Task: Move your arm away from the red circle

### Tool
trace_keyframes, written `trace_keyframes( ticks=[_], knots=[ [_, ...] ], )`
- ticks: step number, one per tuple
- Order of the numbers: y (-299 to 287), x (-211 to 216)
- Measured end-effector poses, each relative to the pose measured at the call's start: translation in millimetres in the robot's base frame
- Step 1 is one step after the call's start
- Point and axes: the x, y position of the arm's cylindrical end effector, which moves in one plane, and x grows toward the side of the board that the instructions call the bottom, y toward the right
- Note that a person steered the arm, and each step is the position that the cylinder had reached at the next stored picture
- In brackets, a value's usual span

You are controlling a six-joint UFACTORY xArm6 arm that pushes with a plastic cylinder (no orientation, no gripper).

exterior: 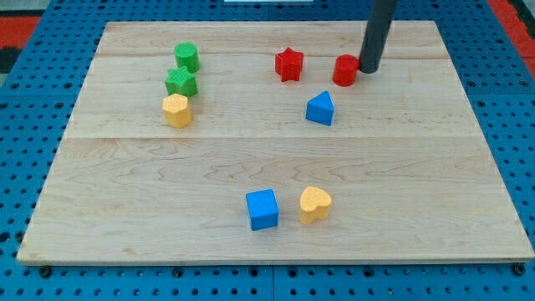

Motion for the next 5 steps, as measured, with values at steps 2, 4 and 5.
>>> trace_keyframes(
  ticks=[2,4,5],
  knots=[
    [47,21],
    [83,110],
    [83,143]
  ],
)
